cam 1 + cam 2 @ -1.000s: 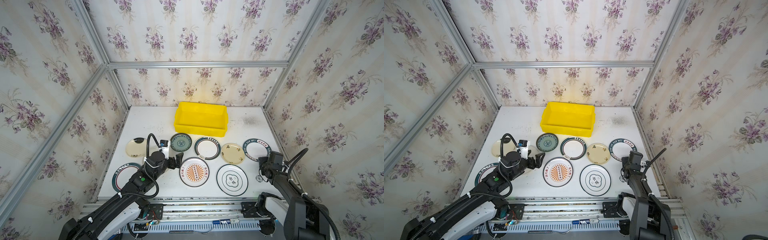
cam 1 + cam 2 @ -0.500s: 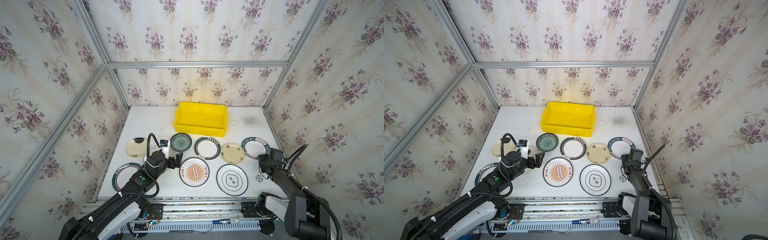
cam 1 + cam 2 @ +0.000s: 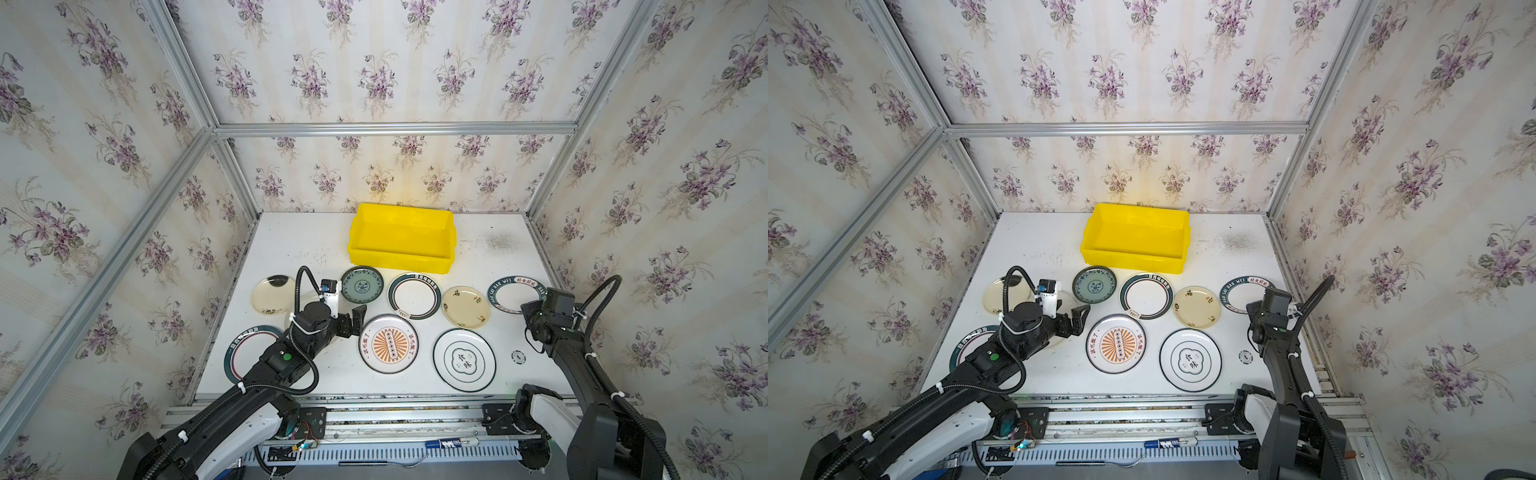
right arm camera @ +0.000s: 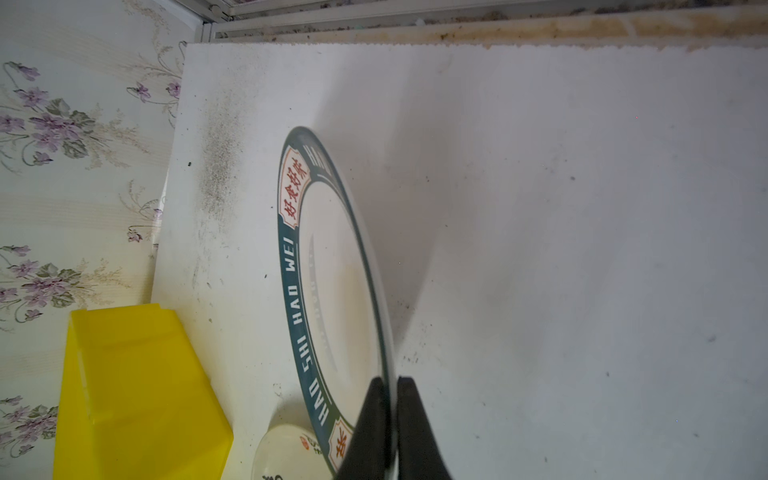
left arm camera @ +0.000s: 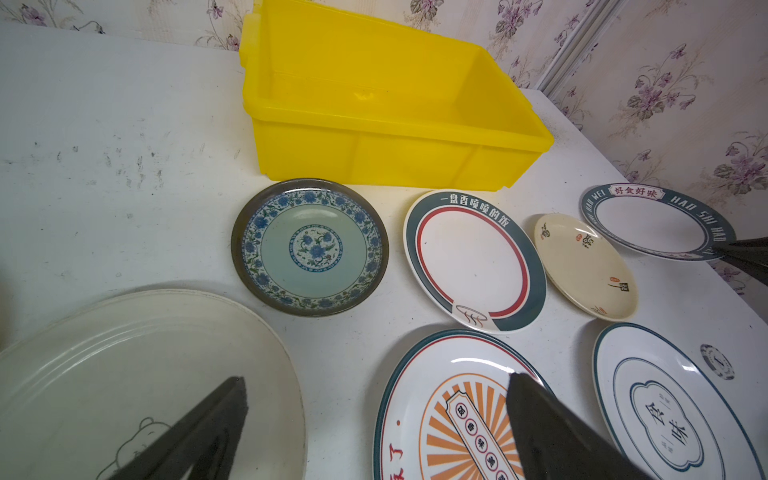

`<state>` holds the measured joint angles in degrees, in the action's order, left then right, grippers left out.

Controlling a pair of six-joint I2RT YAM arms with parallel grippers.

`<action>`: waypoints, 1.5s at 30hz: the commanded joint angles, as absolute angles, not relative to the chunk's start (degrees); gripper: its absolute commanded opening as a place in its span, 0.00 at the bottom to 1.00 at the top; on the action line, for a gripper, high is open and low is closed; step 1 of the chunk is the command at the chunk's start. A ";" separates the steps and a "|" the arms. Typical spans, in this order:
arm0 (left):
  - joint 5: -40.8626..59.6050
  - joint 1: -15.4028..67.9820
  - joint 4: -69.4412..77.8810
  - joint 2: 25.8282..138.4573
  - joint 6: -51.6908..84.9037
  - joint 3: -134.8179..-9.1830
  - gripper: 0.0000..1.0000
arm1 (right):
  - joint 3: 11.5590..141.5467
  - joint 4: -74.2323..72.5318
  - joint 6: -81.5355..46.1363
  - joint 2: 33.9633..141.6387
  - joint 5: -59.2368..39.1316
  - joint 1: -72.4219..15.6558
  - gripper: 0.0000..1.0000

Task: Place the plates into the plastic bin on the countertop
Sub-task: 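Lift the plate with the right gripper while the left gripper grasps its rim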

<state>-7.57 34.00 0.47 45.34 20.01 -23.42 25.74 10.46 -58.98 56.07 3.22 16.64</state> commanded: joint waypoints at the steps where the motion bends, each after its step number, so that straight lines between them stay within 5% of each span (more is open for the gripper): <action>1: -7.21 33.94 0.97 45.19 20.11 -23.95 1.00 | 27.91 10.46 -55.62 54.34 3.09 16.70 0.00; 9: -5.72 33.93 1.38 46.70 20.64 -24.70 1.00 | 29.32 13.22 -51.09 48.54 -0.23 16.70 0.00; 20: 3.02 34.59 2.71 53.35 26.34 -32.50 0.99 | 30.54 14.03 -45.19 41.02 -18.77 16.32 0.00; 36: 6.60 43.36 2.99 74.74 28.83 -49.97 0.99 | 26.79 11.16 -46.89 27.01 -40.20 13.08 0.00; 45: 6.38 46.04 3.42 80.35 29.49 -57.29 0.99 | 28.78 19.76 -46.35 25.00 -36.94 8.44 0.00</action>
